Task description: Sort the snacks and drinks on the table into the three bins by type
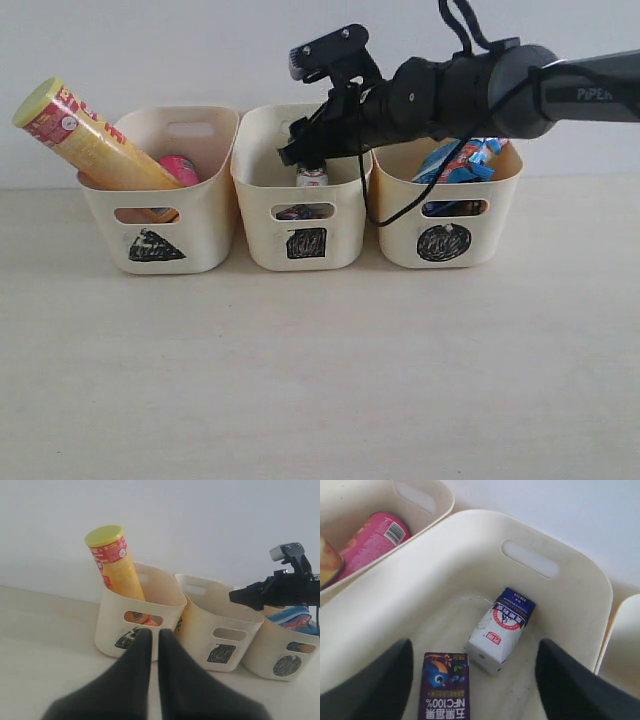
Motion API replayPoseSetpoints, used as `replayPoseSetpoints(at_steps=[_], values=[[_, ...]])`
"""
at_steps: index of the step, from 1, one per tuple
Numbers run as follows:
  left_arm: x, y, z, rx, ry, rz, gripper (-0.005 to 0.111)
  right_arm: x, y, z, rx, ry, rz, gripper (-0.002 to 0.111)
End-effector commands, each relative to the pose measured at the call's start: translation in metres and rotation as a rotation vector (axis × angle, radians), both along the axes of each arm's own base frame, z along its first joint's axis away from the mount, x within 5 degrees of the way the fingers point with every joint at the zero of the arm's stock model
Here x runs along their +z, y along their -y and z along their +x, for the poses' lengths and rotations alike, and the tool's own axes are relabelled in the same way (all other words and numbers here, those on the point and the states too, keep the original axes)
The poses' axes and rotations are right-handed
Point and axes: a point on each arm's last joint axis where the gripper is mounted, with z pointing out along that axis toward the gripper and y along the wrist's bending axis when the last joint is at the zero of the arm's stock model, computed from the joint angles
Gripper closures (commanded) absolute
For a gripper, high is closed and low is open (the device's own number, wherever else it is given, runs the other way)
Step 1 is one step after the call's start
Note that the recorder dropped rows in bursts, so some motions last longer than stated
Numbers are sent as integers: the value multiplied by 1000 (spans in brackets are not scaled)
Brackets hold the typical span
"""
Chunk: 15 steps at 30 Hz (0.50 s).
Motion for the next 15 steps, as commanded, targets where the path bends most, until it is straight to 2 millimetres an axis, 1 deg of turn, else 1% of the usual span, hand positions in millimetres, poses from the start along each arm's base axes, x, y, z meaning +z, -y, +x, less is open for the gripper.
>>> replayPoseSetpoints(at_steps=[1,2,3,4,8,10,13,15], values=[[-1,0,0,4,4,-16,102,16,4,-13,4,-112,18,75],[-1,0,0,4,4,-16,102,12,4,-15,15,-155,-1,86],[-1,0,0,4,4,-16,102,10,5,-18,26,-194,-19,100],[-1,0,0,4,4,-16,102,6,5,-21,35,-234,-38,109],[-1,0,0,4,4,-16,102,-9,11,-33,33,-331,-71,107],[-1,0,0,4,4,-16,102,-14,21,-39,-6,-357,-51,107],[-1,0,0,4,4,-16,102,-15,46,-44,-96,-369,-2,107],[-1,0,0,4,4,-16,102,-15,67,-50,-150,-368,16,107]])
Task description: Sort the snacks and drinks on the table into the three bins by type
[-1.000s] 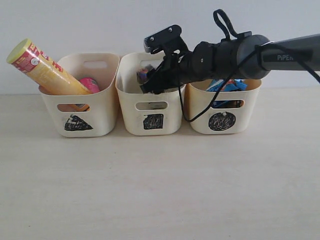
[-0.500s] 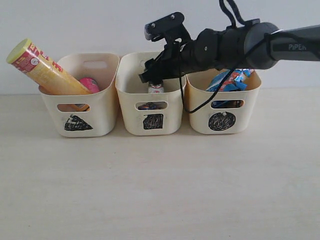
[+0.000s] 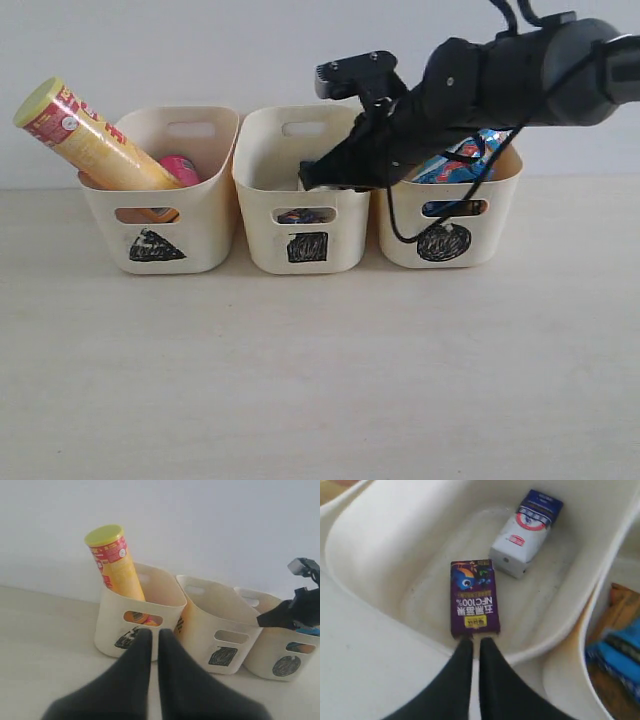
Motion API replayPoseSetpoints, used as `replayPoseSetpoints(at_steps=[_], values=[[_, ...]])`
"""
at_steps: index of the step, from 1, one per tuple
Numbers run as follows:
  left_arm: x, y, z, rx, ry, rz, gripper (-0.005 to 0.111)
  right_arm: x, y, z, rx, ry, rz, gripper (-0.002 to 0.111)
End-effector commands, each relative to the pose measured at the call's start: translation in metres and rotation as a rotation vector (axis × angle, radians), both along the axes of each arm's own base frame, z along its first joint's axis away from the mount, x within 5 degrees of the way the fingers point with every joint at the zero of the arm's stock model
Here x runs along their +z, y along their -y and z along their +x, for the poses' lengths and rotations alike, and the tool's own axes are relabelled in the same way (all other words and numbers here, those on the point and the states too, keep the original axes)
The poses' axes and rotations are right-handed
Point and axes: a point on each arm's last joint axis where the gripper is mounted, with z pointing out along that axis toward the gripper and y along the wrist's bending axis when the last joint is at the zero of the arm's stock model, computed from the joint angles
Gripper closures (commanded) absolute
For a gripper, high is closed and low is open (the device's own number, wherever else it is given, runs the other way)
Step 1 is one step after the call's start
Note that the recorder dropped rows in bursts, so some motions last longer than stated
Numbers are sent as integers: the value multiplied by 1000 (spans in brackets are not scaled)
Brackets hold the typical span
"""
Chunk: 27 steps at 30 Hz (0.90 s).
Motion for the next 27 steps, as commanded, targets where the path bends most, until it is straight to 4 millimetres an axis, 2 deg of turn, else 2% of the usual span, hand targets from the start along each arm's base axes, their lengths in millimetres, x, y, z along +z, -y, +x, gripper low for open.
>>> replayPoseSetpoints(at_steps=[1,5,11,12,16,19,22,27], values=[[-1,0,0,4,4,-14,102,-7,45,-14,-113,-55,2,107],[-1,0,0,4,4,-14,102,-3,85,-29,-203,-50,4,107],[-1,0,0,4,4,-14,102,21,139,-50,-363,31,55,107],[-1,0,0,3,2,-12,102,26,157,-59,-427,65,75,107],[-1,0,0,3,2,-12,102,29,201,-84,-557,92,76,107],[-1,0,0,3,2,-12,102,29,214,-101,-601,90,78,107],[-1,0,0,3,2,-12,102,33,217,-127,-651,146,125,107],[-1,0,0,3,2,-12,102,65,217,-180,-680,347,220,107]])
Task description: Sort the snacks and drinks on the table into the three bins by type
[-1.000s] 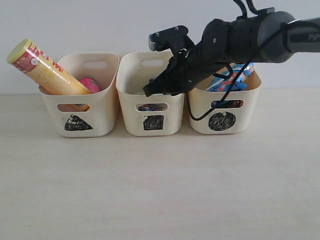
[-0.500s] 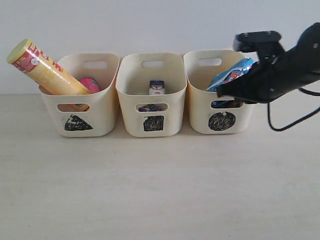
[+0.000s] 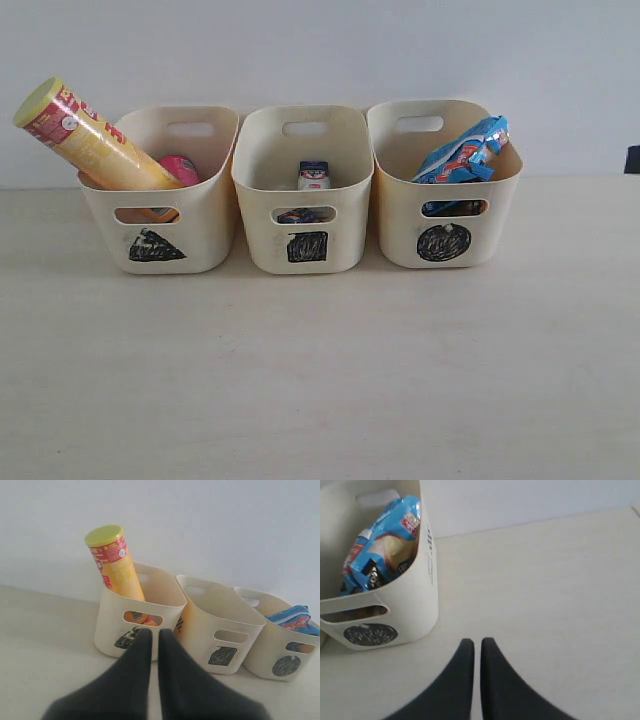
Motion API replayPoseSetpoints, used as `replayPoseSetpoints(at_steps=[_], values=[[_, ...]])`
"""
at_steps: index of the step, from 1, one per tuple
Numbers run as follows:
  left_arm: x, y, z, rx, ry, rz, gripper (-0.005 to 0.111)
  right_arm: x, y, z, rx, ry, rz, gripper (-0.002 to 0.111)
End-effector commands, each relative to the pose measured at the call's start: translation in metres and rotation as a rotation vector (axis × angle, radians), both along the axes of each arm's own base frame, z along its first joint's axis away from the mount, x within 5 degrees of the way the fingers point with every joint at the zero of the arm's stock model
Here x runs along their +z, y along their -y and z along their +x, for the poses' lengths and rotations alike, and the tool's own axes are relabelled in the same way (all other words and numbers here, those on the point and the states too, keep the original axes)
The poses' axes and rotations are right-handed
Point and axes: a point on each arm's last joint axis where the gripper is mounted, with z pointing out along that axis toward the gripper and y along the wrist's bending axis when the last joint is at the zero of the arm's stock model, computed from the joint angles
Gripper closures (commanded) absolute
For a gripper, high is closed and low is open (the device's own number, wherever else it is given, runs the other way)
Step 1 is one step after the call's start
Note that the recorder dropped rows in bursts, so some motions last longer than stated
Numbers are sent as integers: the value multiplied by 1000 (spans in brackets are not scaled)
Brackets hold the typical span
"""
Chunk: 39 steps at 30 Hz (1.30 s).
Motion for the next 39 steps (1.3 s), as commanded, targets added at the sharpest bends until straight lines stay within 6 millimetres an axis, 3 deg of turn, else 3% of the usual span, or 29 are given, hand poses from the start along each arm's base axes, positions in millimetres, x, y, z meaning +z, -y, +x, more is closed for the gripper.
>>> replayPoseSetpoints(at_steps=[1,6,14,39], values=[[-1,0,0,3,2,-12,102,25,2,-40,-39,183,26,107],[-1,0,0,5,6,-13,102,39,1,-75,-37,302,25,107],[0,0,0,5,8,-13,102,36,-1,-110,-34,360,49,107],[0,0,0,5,8,-13,102,32,-1,-110,-27,329,51,107]])
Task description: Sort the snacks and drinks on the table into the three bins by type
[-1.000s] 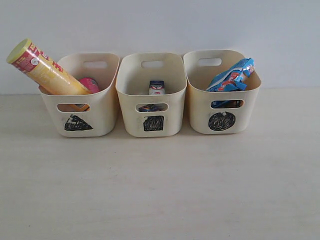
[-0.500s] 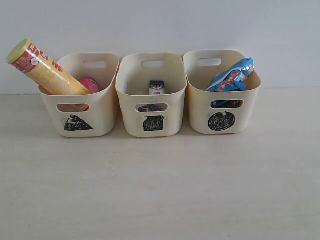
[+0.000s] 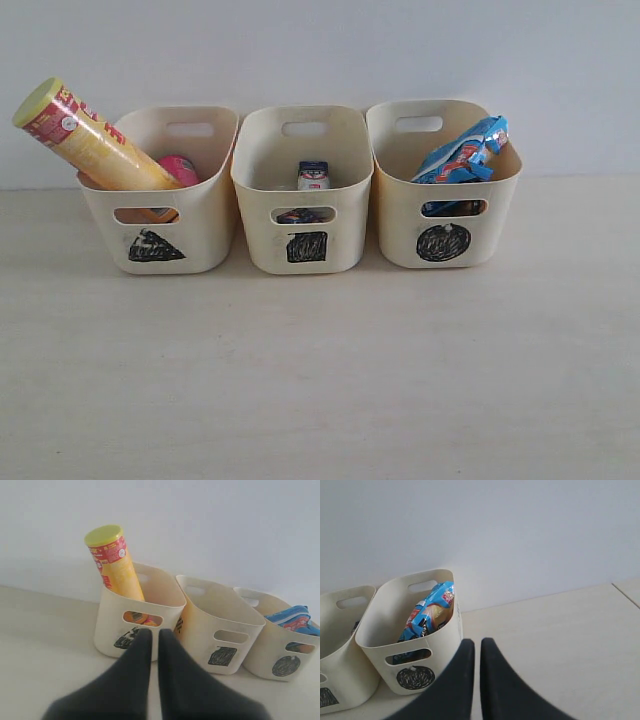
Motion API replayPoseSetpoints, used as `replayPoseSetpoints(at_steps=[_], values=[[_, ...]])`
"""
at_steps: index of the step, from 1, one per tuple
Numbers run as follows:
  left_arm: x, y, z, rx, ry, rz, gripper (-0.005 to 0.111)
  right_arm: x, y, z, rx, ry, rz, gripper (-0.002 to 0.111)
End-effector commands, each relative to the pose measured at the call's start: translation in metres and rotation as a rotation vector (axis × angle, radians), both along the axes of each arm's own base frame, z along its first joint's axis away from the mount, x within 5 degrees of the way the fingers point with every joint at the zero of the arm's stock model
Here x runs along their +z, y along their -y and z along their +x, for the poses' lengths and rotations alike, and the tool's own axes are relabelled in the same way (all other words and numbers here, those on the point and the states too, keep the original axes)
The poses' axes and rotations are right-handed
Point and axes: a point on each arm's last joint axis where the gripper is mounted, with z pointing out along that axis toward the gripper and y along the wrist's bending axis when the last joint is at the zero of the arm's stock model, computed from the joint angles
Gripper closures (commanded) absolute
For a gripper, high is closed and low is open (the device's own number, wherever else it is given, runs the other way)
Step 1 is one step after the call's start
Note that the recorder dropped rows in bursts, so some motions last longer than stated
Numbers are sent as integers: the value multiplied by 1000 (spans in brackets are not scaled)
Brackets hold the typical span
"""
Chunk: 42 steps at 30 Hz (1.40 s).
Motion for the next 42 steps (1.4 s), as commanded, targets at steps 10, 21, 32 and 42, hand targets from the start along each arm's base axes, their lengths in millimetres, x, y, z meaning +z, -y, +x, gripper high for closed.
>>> replayPoseSetpoints(at_steps=[10,21,32,42], values=[[-13,-4,3,41,-11,171,102,0,1,-1,-6,5,-1,107],[-45,-4,8,38,-102,227,102,0,1,-1,-6,5,-1,107],[-50,-4,7,29,-137,357,102,0,1,-1,-6,4,-1,107],[-50,-4,7,26,-134,359,102,0,1,-1,-6,4,-1,107]])
